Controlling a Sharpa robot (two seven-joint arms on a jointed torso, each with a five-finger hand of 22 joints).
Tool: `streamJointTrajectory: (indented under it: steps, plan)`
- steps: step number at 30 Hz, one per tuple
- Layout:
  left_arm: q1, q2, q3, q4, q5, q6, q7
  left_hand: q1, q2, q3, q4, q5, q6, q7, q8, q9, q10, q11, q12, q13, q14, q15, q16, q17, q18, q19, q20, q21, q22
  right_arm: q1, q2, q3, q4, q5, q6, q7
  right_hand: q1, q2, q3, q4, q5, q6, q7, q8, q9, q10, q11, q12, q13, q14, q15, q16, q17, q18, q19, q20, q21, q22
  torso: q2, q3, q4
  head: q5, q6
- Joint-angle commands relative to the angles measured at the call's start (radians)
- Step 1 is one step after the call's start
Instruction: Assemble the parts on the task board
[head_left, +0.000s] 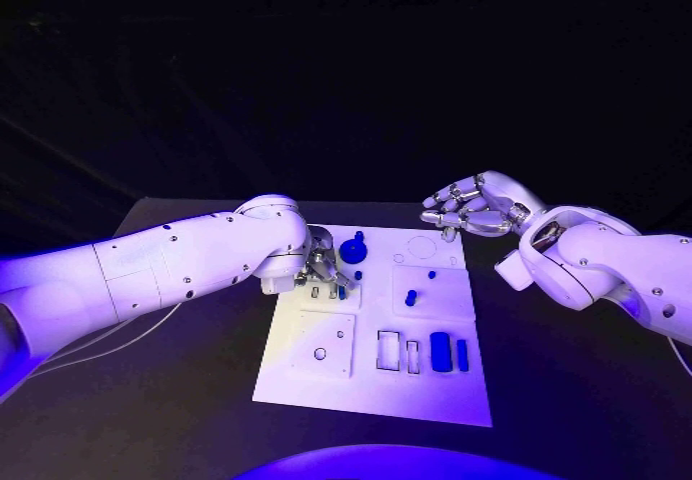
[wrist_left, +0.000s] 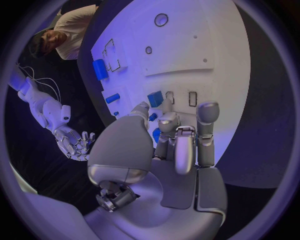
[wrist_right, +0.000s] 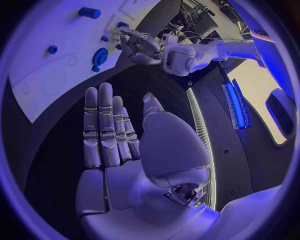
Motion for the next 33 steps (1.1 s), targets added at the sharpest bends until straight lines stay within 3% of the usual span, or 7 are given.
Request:
streamJointTrajectory:
  steps: [1, 8, 16, 20, 28, 30, 33]
  plan:
    - [0.001, 0.003, 0.0, 0.0, 0.004, 0.023, 0.011, 0.007, 0.004, -0.003, 0.001, 0.0, -0.009, 0.0, 0.004, 0.002, 0.0, 0.0, 0.004, -0.001, 0.083, 0.0, 0.003, 0.191, -0.018, -0.004, 0.004, 0.006, 0.001, -0.001, 0.001, 0.0, 0.0, -0.007, 0.004, 0.008, 0.002, 0.01, -0.006, 0.002, -0.003, -0.006, -0.001, 0.005, -0.001, -0.003, 0.002, -0.006, -0.001, 0.004, 0.002, -0.007, 0.002, 0.013, -0.001, 0.004, -0.005, -0.001, 0.0, 0.0002, 0.0002, 0.0, -0.002]
    - [0.001, 0.004, -0.002, -0.002, 0.004, 0.027, 0.006, 0.027, 0.014, 0.007, 0.002, 0.002, -0.014, 0.001, 0.006, 0.006, -0.003, 0.0, 0.001, -0.003, 0.082, 0.001, 0.003, 0.19, -0.018, -0.009, 0.005, 0.011, 0.004, -0.002, 0.001, 0.0, 0.0, -0.007, 0.006, 0.007, 0.004, 0.013, -0.009, 0.001, -0.002, -0.008, 0.001, 0.005, -0.002, -0.007, 0.004, -0.007, -0.005, 0.002, 0.004, -0.015, 0.002, 0.012, -0.002, 0.006, -0.009, -0.005, -0.001, 0.0, -0.0012, 0.002, -0.003]
    - [0.001, 0.003, -0.002, -0.003, 0.011, 0.031, 0.008, 0.094, 0.033, 0.057, -0.002, 0.006, -0.025, -0.002, 0.009, 0.015, -0.013, -0.002, -0.01, -0.014, 0.081, -0.001, 0.002, 0.188, -0.017, -0.019, 0.005, 0.018, 0.009, -0.002, 0.004, 0.0, -0.001, -0.016, 0.011, 0.003, 0.015, 0.024, -0.01, -0.001, 0.03, -0.012, 0.002, 0.007, -0.003, -0.015, 0.005, -0.009, -0.016, 0.001, 0.006, -0.034, 0.003, 0.013, -0.003, 0.008, -0.019, -0.016, 0.0, 0.0008, 0.0003, -0.001, -0.002]
    - [0.001, 0.004, -0.002, -0.003, 0.028, 0.033, 0.013, 0.153, 0.039, 0.108, -0.009, 0.008, -0.036, -0.002, 0.008, 0.018, -0.052, -0.003, -0.063, -0.07, 0.076, -0.003, -0.007, 0.175, -0.014, -0.034, 0.005, 0.012, -0.006, -0.003, 0.005, 0.0, -0.001, -0.018, 0.011, 0.003, 0.016, 0.025, -0.01, -0.002, 0.033, -0.012, 0.003, 0.007, -0.003, -0.016, 0.006, -0.01, -0.018, 0.001, 0.006, -0.036, 0.003, 0.013, -0.003, 0.008, -0.02, -0.018, 0.001, 0.0004, 0.0, -0.002, -0.004]
    - [0.001, 0.002, -0.002, -0.003, 0.069, 0.042, 0.018, 0.238, 0.014, 0.231, -0.012, 0.01, -0.048, 0.0, 0.012, 0.029, -0.058, -0.002, -0.092, -0.096, 0.075, -0.002, -0.008, 0.173, -0.014, -0.043, 0.006, 0.017, -0.002, -0.004, 0.005, 0.0, 0.0, -0.045, 0.01, 0.002, 0.018, 0.027, -0.01, -0.002, 0.037, -0.013, 0.003, 0.008, -0.003, -0.017, 0.006, -0.01, -0.02, 0.002, 0.006, -0.039, 0.004, 0.013, -0.003, 0.009, -0.021, -0.019, 0.0, 0.001, -0.0001, -0.002, -0.006]
    - [0.001, 0.001, -0.002, -0.002, 0.078, 0.041, 0.019, 0.266, 0.006, 0.283, -0.021, 0.011, -0.051, 0.002, 0.016, 0.034, -0.056, -0.002, -0.096, -0.098, 0.076, -0.003, -0.006, 0.176, -0.014, -0.043, 0.006, 0.02, 0.002, -0.004, 0.005, 0.0, 0.0, -0.045, 0.009, 0.002, 0.018, 0.028, -0.01, -0.002, 0.037, -0.013, 0.003, 0.008, -0.003, -0.017, 0.006, -0.01, -0.02, 0.002, 0.006, -0.039, 0.004, 0.013, -0.003, 0.009, -0.021, -0.02, 0.0, 0.0011, 0.0006, -0.002, -0.006]
    - [0.001, -0.002, -0.002, -0.002, 0.095, 0.036, 0.019, 0.289, -0.028, 0.401, -0.031, 0.01, -0.058, 0.01, 0.026, 0.047, -0.053, 0.004, -0.104, -0.105, 0.077, 0.0, -0.005, 0.178, -0.014, -0.046, 0.006, 0.027, 0.009, -0.005, 0.006, 0.0, -0.001, -0.045, 0.007, 0.003, 0.017, 0.028, -0.011, -0.001, 0.039, -0.012, 0.003, 0.008, -0.003, -0.017, 0.006, -0.009, -0.021, 0.002, 0.006, -0.04, 0.004, 0.013, -0.003, 0.009, -0.022, -0.02, 0.0, 0.001, 0.0009, -0.003, -0.006]
